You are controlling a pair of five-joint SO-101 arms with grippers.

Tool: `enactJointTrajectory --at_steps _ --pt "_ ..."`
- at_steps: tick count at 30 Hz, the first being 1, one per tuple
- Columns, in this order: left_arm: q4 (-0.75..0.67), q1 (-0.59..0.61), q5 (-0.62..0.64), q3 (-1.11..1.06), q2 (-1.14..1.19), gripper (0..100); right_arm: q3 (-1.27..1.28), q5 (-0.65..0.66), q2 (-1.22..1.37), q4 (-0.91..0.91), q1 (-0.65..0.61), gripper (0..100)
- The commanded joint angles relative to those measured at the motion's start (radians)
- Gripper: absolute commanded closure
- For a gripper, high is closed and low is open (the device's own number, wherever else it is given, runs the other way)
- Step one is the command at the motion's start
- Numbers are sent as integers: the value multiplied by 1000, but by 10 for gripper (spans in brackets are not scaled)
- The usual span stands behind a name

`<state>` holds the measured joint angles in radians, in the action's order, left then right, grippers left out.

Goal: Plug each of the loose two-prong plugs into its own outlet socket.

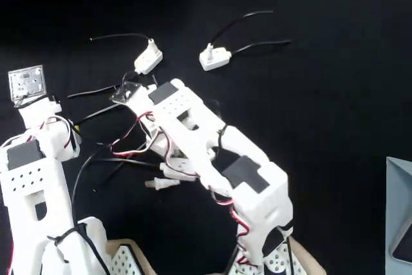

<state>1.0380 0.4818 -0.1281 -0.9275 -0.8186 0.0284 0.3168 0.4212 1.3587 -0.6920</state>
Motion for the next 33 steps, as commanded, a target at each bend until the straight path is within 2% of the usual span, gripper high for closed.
enactJointTrajectory --at_steps 1,7,15,22,25,30,33 --pt "-18 5 8 5 -20 840 -39 6 4 18 -21 855" --pt "-18 10 8 5 -20 840 -82 8 12 12 -23 986" --pt "-18 12 6 5 -20 841 -124 51 -67 101 -23 987" --pt "-14 5 6 33 -20 841 -113 46 -387 186 -11 987" --pt "-18 4 8 47 -21 842 -70 -11 -549 180 6 987" --pt "-18 1 8 79 -21 841 22 -110 -779 109 31 987" --pt "-18 -53 9 84 -21 841 130 -152 -885 38 28 986"
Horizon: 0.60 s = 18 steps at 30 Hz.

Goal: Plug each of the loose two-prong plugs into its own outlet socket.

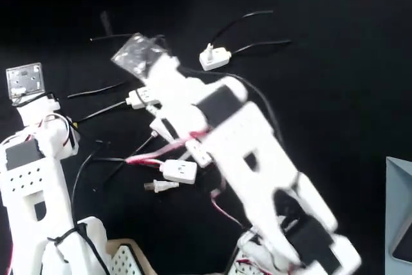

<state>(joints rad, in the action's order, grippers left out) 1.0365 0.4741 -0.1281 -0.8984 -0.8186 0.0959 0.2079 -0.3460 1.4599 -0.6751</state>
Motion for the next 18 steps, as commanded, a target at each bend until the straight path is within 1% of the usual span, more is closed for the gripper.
enactJointTrajectory --at_steps 1,5,9,13,18 --pt "-17 -74 9 53 -21 841 101 -58 -150 -95 8 986" --pt "-17 -206 9 54 -21 844 271 -103 -252 -227 -28 986" --pt "-41 -315 81 53 -21 841 417 -130 -329 -328 -80 986" --pt "-89 -364 114 45 -21 841 510 -147 -380 -407 -114 986" --pt "-83 -446 114 54 -21 841 549 -147 -389 -440 -114 986"
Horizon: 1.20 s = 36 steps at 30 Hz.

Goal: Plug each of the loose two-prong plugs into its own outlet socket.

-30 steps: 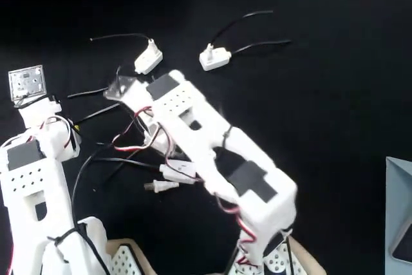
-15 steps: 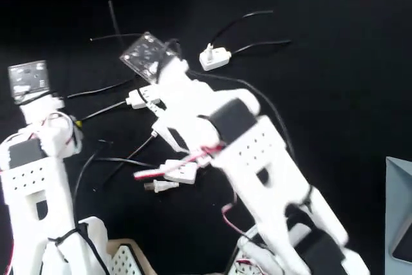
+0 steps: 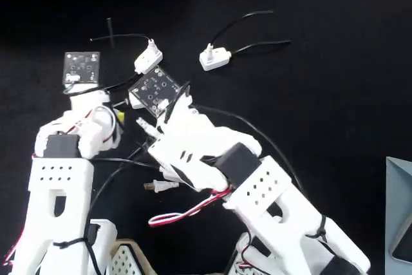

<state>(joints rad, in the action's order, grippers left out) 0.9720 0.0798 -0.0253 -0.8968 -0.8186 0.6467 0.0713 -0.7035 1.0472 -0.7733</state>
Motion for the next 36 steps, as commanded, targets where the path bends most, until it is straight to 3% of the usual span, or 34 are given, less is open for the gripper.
enactJointTrajectory --at_steps 1,9,15,27,36 --pt "-18 -73 11 51 -21 841 -1 -11 -31 -28 -15 986" --pt "-17 -182 11 54 -21 841 18 -12 -31 -26 -15 986" --pt "-17 -189 11 54 -40 841 44 -12 -31 -26 -15 986" --pt "3 -249 8 -54 -362 840 76 -12 -39 -20 -15 986" --pt "-21 -186 9 -84 -404 840 76 -12 -39 -18 -15 986"
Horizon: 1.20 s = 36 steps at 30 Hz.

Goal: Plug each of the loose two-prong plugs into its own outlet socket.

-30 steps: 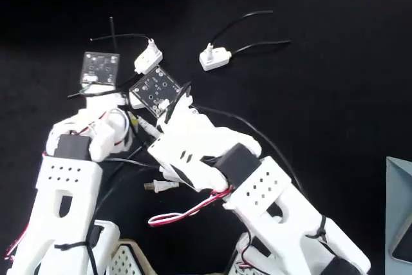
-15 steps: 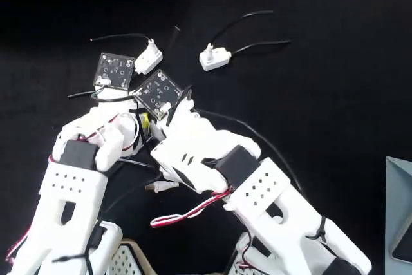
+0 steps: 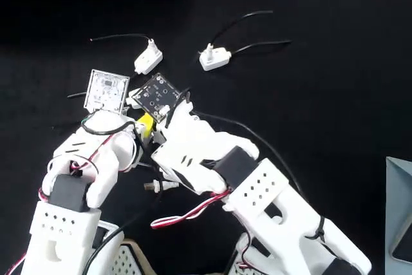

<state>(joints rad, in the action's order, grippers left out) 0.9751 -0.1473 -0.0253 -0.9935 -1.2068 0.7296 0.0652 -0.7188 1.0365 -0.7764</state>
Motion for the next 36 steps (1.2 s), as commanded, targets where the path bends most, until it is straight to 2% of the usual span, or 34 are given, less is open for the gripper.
enactJointTrajectory --at_steps 1,5,9,16,19,21,24,28,31,36 --pt "-25 54 9 13 -15 840 -7 -6 -24 -8 -12 986" --pt "-9 18 3 -4 -23 840 -10 -6 -24 -8 -12 986" --pt "29 -53 -71 -1 -25 840 -4 -6 -24 -8 -12 986" --pt "31 -65 -80 -2 -25 840 10 -6 -24 -8 -12 986" --pt "25 -44 -77 -1 -25 840 8 -6 -24 -6 0 986" --pt "18 15 -75 5 -23 840 8 -6 -24 -6 28 986" --pt "9 108 -77 25 -12 839 5 -6 -24 -6 89 986" --pt "17 171 -89 64 29 831 4 -3 -24 -8 190 986" --pt "17 188 -137 117 149 791 4 2 -24 -14 267 986" --pt "18 182 -232 271 463 787 4 3 -24 -15 356 986"
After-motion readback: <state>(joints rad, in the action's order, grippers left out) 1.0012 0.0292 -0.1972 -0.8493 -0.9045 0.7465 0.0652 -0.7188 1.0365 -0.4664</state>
